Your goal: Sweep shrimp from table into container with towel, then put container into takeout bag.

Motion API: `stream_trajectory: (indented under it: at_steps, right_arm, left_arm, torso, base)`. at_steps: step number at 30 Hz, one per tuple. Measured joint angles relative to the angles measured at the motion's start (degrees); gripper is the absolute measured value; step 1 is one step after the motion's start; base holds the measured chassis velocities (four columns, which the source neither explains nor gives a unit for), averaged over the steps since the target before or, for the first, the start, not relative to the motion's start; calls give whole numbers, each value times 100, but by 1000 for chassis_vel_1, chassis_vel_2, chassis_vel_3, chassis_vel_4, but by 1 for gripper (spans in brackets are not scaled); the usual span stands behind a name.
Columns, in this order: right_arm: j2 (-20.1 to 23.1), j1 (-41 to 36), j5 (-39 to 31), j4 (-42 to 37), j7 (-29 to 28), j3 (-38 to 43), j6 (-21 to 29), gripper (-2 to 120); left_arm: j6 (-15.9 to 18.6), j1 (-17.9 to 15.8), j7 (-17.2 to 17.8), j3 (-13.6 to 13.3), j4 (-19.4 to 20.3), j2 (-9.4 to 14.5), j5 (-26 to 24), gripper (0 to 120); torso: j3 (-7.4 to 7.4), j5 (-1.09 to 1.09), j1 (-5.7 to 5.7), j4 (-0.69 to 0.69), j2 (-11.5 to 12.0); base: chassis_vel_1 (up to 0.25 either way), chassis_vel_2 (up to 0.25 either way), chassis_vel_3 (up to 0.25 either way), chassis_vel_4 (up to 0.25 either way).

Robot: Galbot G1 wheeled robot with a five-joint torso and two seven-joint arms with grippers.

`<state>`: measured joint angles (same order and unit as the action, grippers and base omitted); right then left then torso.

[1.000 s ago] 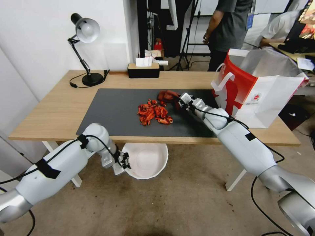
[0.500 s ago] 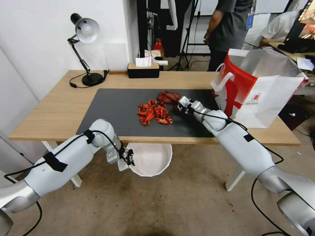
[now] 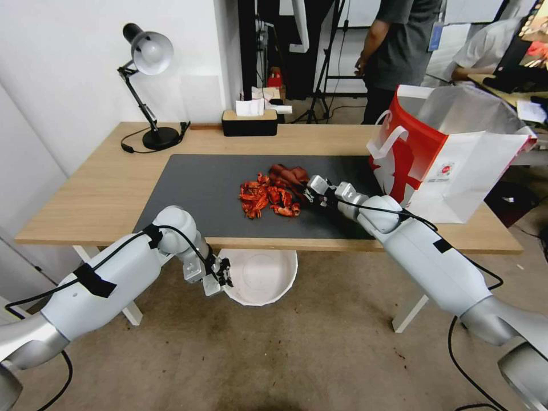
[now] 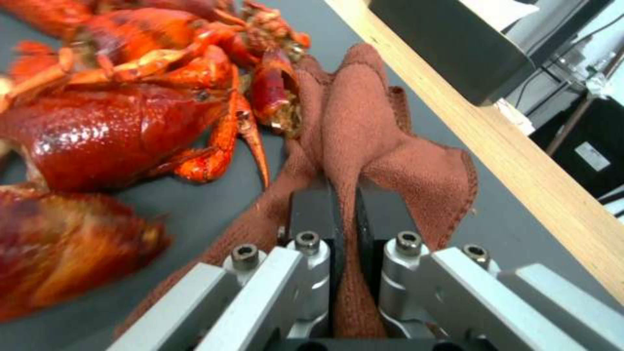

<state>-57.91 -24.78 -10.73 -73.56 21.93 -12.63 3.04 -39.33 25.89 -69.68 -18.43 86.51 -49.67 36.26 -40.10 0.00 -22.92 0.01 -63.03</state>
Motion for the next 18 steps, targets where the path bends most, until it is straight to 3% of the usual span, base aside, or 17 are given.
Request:
stream_trajectory:
  at_steps: [10, 18]
  right_arm:
    - [160, -256, 24, -413, -229, 8, 207, 2]
    - [257, -452, 92, -729, -492, 11, 443, 2]
  left_arm:
    - [-2, -184, 4, -143, -80, -177, -82, 0]
    - [115, -374, -77, -502, 75, -228, -343, 0]
  torso:
    - [0, 0, 0, -1, 0]
    - [1, 0, 0, -1, 0]
  base:
    - [0, 0, 0, 0]
    - [0, 0, 0, 0]
